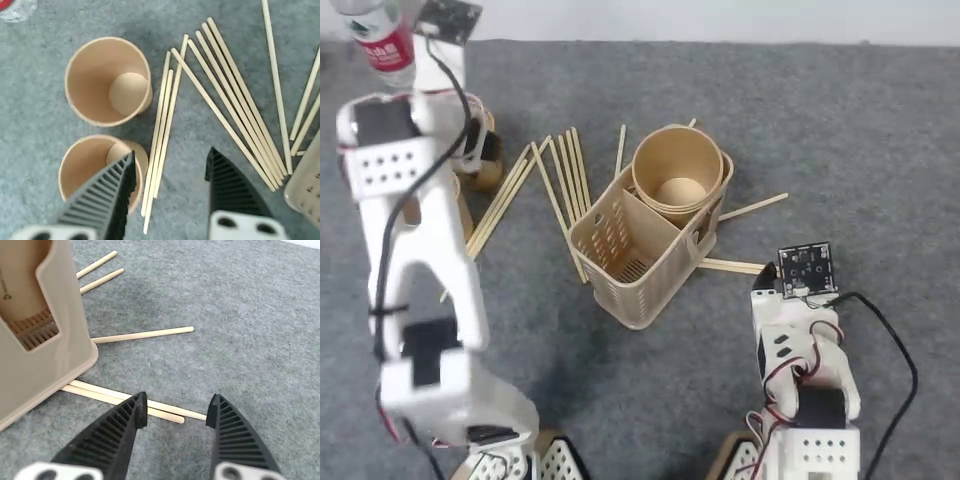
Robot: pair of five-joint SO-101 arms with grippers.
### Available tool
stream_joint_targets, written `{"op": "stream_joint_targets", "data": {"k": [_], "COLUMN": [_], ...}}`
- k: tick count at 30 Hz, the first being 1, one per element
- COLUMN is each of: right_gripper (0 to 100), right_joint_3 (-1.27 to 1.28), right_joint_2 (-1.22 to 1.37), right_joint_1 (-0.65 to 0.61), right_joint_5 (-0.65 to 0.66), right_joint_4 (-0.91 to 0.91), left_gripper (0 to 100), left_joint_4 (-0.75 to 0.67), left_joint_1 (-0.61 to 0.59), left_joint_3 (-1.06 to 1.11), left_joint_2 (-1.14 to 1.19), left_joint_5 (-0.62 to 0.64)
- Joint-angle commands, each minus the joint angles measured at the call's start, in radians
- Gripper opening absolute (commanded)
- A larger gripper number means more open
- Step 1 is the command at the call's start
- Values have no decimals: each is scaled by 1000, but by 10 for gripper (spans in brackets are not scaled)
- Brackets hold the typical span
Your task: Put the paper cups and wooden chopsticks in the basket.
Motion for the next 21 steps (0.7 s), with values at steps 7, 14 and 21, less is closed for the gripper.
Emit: {"op": "stream_joint_targets", "data": {"k": [7,14,21], "right_gripper": [209,209,209], "right_joint_3": [18,18,18], "right_joint_2": [-12,-13,-15], "right_joint_1": [-7,-7,-7], "right_joint_5": [14,14,14], "right_joint_4": [-2,-2,-4], "left_gripper": [218,218,218], "left_joint_4": [91,160,227], "left_joint_1": [12,25,32], "left_joint_3": [-576,-895,-1125], "left_joint_2": [477,730,879], "left_joint_5": [-8,-8,-8]}}
